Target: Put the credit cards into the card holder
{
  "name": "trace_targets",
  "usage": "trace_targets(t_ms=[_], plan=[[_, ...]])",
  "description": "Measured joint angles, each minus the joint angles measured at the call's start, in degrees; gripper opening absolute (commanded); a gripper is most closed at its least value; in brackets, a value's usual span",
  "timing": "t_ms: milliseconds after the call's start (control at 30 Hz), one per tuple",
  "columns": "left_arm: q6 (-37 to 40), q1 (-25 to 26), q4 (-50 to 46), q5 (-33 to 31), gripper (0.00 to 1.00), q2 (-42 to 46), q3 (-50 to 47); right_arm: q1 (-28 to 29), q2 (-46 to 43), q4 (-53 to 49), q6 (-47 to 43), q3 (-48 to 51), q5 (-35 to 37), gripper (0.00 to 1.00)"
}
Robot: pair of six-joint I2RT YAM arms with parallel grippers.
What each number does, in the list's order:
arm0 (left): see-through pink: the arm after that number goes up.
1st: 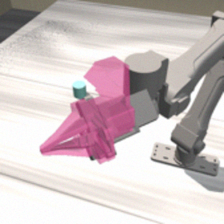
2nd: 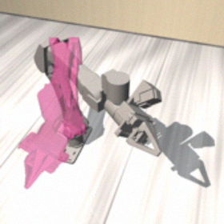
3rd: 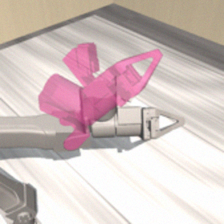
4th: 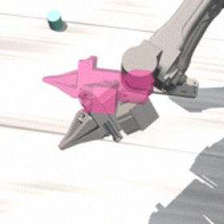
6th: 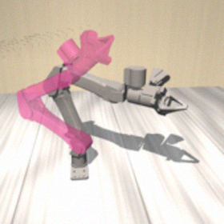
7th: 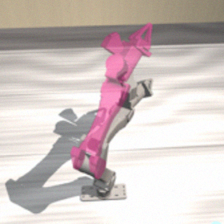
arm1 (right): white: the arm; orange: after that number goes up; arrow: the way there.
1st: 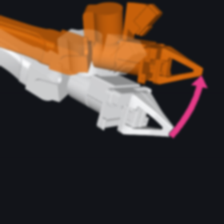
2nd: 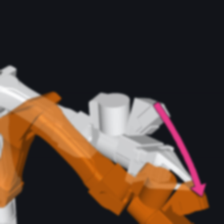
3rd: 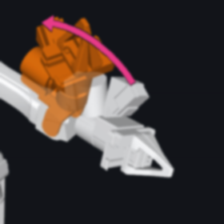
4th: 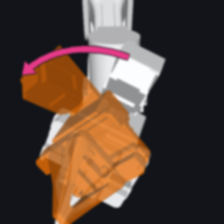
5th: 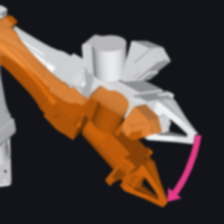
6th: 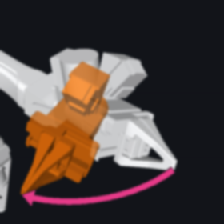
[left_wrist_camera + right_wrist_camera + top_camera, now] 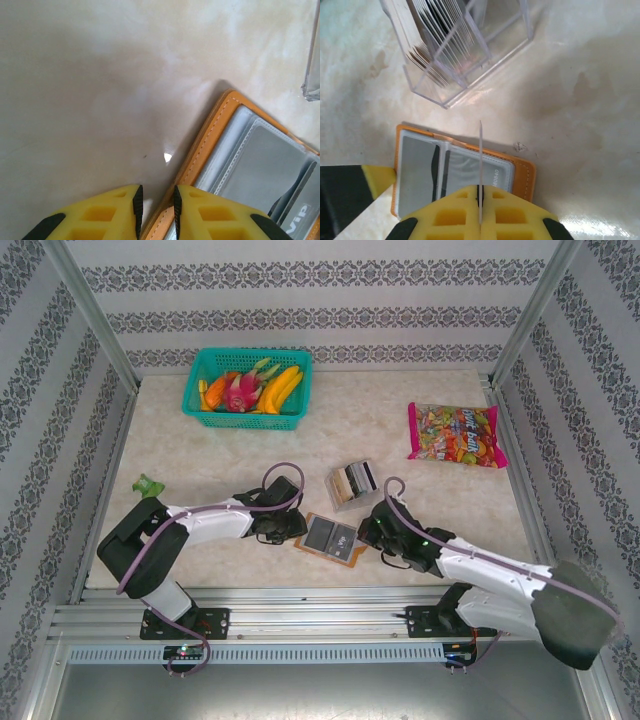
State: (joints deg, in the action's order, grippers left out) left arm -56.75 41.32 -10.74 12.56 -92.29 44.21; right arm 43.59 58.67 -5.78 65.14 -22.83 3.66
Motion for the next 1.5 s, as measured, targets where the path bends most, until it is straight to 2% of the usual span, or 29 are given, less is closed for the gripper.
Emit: trace_targets(t_ms=[133,467,600,733,1000,1267,1367,1500], plan=[[-0.5,0.0,0.1,0.0,0.27,0.0,-0.1,0.0,-0.9,-0.2,-0.3,1.2,0.0,0.01],[-1.2,1.1,0.1,-2.0,0.27,0.0,-0.1,0.1,4.0,1.3,-0.7,1.7,-1.4,0.01],[-1.4,1.5,0.1,-2.7,0.27,0.0,0.0,1.7,2.5,-4.8,-2.8,-2.2,1.2,0.00],[-1.8,1.7,0.1,-3.0,0.26,0.1,0.0,3.6,1.6,-6.1,-4.8,-6.4,2.4,0.00],[-2.1,2.1,0.1,-3.6,0.26,0.2,0.0,10.7,12.8,-9.8,-4.9,-11.4,8.1,0.00],[-2.1,2.1,0.1,-3.8,0.26,0.2,0.0,11.1,12.9,-16.8,-2.0,-11.3,13.1,0.00],[-2.1,2.1,0.1,-3.8,0.26,0.2,0.0,11.0,11.1,-16.2,-1.3,-10.0,13.2,0.00],[-2.1,2.1,0.2,-3.8,0.26,0.1,-0.1,10.0,9.6,-10.2,0.3,-5.7,11.0,0.00]])
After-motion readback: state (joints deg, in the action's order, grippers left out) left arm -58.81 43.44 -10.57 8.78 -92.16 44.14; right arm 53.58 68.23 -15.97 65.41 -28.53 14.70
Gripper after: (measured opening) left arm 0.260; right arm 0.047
